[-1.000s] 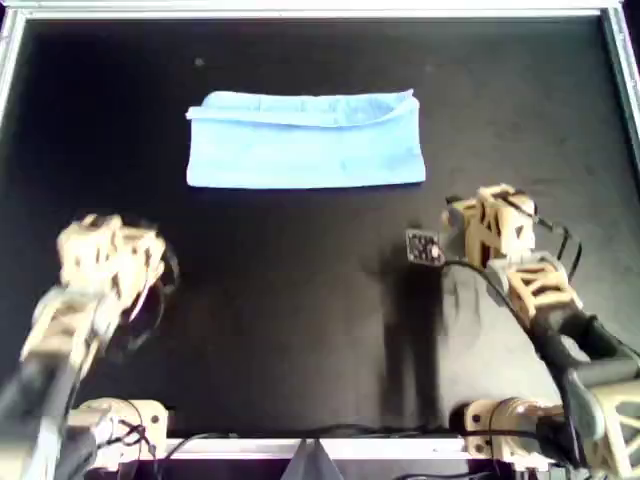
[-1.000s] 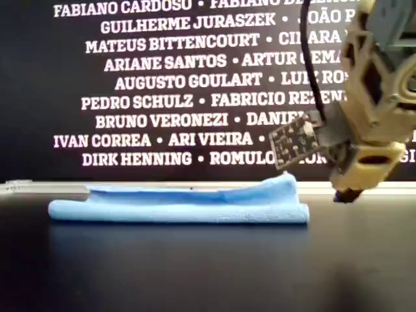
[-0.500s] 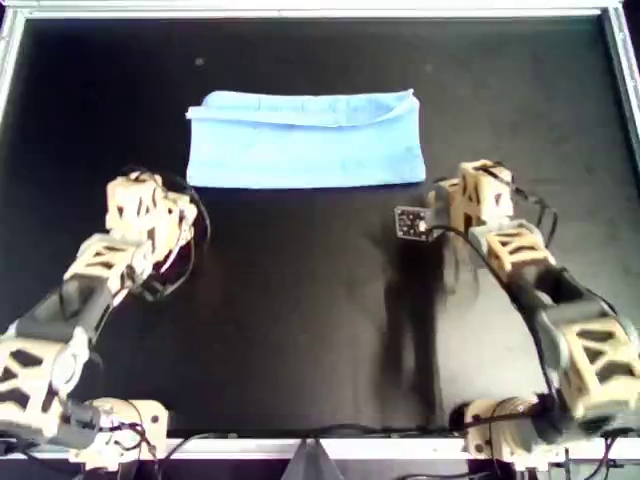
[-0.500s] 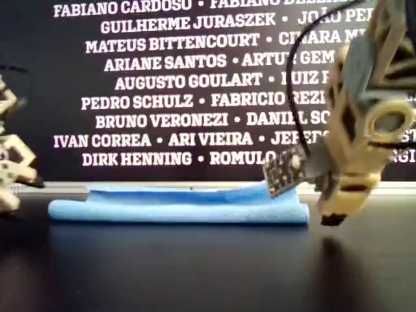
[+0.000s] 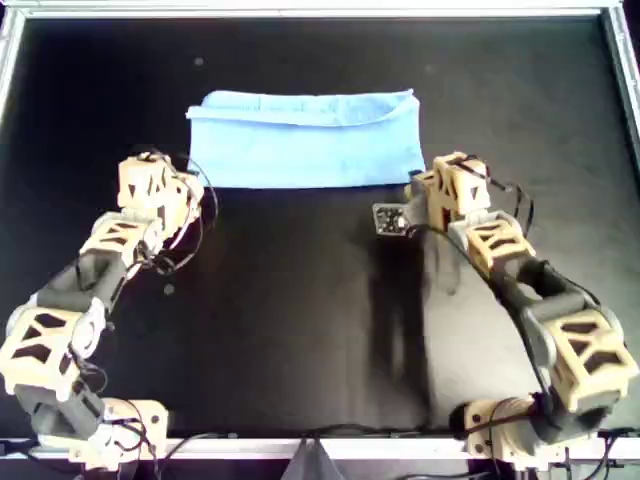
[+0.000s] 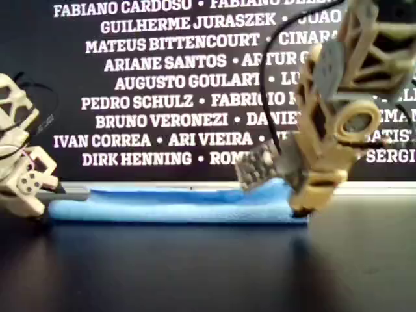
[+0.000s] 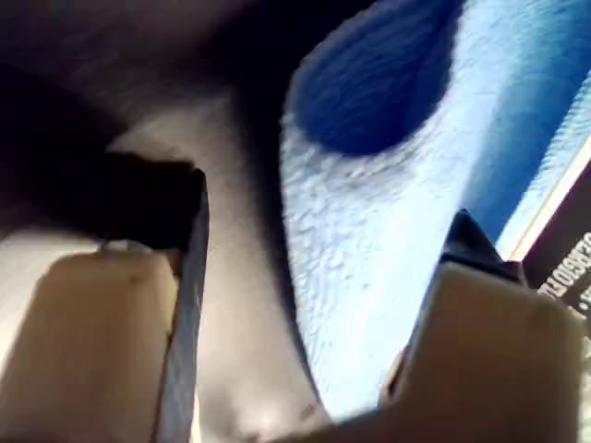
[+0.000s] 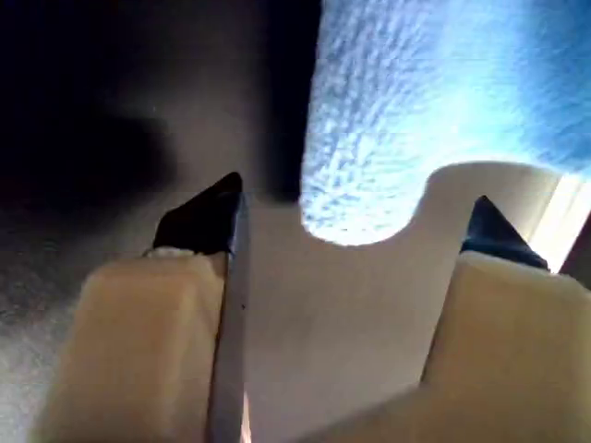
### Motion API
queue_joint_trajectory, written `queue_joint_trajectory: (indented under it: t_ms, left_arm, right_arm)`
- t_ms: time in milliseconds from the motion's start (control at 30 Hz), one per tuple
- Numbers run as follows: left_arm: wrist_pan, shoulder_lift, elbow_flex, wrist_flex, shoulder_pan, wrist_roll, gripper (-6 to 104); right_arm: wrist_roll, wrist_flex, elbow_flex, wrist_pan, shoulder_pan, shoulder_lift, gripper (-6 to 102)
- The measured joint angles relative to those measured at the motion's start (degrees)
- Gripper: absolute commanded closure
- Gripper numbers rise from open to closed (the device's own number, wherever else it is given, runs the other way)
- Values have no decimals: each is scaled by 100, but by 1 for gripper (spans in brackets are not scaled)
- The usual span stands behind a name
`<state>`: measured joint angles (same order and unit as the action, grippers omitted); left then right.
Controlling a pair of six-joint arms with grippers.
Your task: Fold a cloth
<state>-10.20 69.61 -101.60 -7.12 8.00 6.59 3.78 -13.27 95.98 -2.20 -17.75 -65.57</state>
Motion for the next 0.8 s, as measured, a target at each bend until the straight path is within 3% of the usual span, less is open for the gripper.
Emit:
queue_joint_trajectory:
  t_ms: [200,800]
  left_arm:
    - [-26,-202,246,0,0,35,8]
    - [-35,-642,773,0,0,35,8]
  right_arm:
    - [325,-193,-606,18,-88,369,2]
    - [325,-1318,-2136,18,-35,1274,2]
